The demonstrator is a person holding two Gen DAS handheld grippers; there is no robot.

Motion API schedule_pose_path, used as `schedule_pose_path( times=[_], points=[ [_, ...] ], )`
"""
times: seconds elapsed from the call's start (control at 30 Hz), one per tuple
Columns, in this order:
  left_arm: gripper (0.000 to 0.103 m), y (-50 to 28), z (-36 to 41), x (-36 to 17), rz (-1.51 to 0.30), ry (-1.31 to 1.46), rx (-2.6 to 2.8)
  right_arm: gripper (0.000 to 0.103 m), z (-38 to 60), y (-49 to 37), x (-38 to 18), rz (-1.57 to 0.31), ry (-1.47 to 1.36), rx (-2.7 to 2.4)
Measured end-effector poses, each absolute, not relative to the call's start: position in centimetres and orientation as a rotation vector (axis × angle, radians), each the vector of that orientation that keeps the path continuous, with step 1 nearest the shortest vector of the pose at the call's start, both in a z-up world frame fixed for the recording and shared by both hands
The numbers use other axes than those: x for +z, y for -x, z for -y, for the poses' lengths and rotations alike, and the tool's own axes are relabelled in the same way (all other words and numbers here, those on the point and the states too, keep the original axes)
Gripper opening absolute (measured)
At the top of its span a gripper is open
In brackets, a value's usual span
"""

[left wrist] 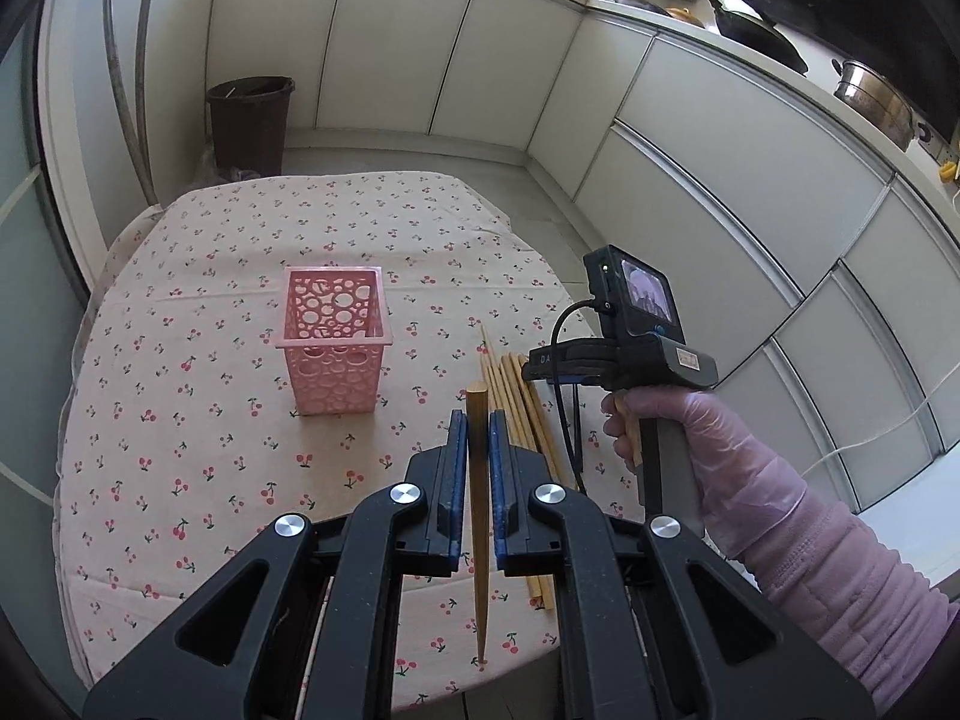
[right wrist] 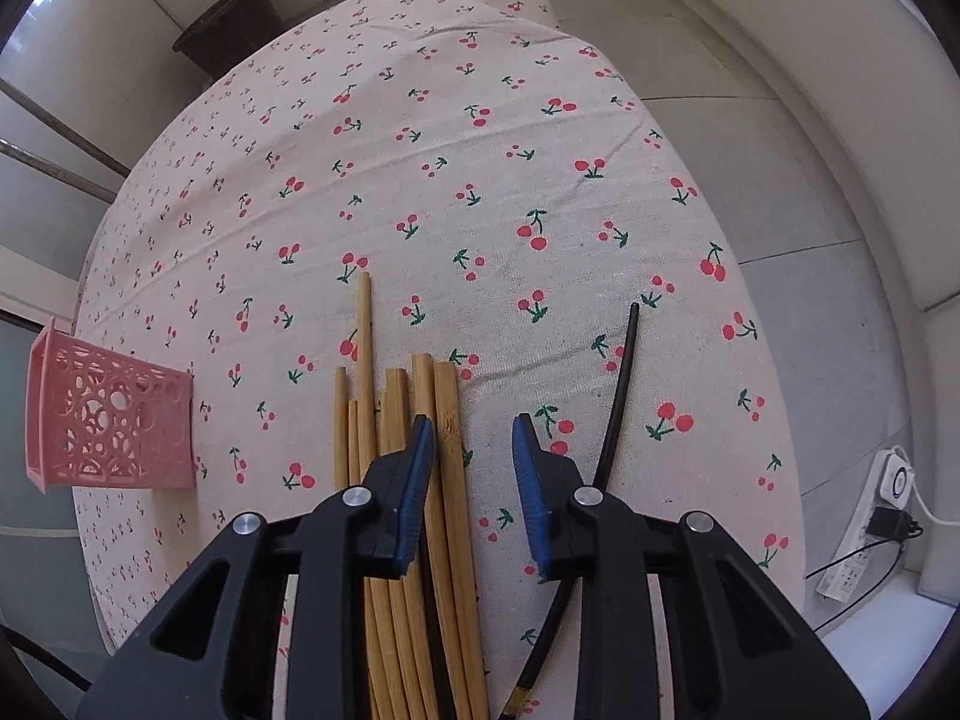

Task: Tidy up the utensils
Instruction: 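Lift the chopstick with the left tool toward the pink cup while the right tool grasps another chopstick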

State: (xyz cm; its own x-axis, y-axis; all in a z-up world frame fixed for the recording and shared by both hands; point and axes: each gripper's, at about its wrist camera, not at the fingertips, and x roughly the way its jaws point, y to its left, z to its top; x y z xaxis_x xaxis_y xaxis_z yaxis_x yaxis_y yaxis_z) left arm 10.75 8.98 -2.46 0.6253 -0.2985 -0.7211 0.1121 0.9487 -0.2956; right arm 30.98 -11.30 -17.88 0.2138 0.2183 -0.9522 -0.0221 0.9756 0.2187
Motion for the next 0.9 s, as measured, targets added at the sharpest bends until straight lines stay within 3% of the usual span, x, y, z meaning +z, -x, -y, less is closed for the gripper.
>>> schedule_pose_path(
  times=[0.23,0.37,0.4,0.43,0.63,0.9],
  points=[
    [0.008,-10.8,-9.7,-2.7,-0.879,0.241,-0.222,0.028,10.6,-31.8,-18.2,-1.351,-0.083,0.156],
    [0.008,-11.0,-9.6,-2.9,-0.890,0.243,-0.213,0.036,8.3,-31.3,-18.4,-1.321,0.056,0.133],
    [0.008,-10.9,-9.6,-2.8,-0.888,0.239,-0.209,0.030,8.1,-31.2,-18.3,-1.310,0.058,0.134],
    [0.008,-10.9,-9.6,-2.8,-0.886,0.238,-0.205,0.010,8.1,-31.2,-18.3,-1.304,0.050,0.143],
    [0.007,-10.3,-10.2,-2.1,-0.862,0.244,-0.193,0.008,10.2,-31.0,-17.4,-1.263,-0.056,0.170],
    [0.007,-8.4,-11.0,0.4,-0.786,0.255,-0.193,0.007,12.2,-25.7,-9.3,-1.134,-0.081,0.204]
  ],
)
